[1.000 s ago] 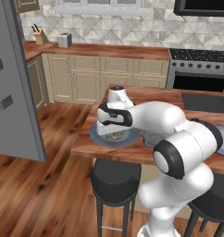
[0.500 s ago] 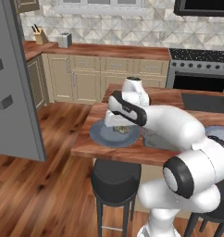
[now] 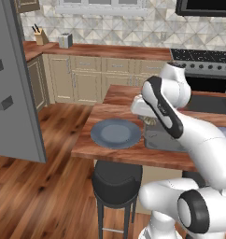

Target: Place two dumplings into each of the tupperware containers and then place the containers in the fridge.

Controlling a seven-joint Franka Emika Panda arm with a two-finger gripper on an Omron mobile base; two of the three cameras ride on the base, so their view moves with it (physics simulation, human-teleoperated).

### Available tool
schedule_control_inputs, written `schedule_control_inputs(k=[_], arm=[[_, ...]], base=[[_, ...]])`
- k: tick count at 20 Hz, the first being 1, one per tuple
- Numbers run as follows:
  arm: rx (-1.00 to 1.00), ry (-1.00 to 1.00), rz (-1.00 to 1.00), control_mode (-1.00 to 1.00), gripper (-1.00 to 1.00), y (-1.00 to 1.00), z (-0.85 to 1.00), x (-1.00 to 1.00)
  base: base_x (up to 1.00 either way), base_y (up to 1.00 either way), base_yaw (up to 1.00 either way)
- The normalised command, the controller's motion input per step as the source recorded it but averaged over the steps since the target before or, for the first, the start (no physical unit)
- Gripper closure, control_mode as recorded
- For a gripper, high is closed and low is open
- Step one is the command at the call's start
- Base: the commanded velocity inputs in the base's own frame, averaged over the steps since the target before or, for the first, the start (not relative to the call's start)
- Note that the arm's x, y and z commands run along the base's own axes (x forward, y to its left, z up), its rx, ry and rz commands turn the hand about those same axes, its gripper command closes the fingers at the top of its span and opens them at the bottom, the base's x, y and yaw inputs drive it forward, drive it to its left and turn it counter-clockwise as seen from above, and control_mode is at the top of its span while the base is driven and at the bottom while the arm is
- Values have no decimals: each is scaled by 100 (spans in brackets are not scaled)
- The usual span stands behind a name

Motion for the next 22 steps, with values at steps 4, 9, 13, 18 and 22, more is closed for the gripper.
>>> schedule_control_inputs(k=[4, 9, 13, 18, 22], arm=[[-1, 0, -28, -100, 100, -98, -3, -12], [-14, 0, -13, -100, 100, -32, -62, 3], [-8, 0, -7, -100, 100, 0, -17, 52], [-1, 4, -8, -100, 100, -32, -18, 56], [-8, 7, -5, -100, 100, -14, -60, 13]], base=[[0, 0, 0], [0, 0, 0], [0, 0, 0], [0, 0, 0], [0, 0, 0]])
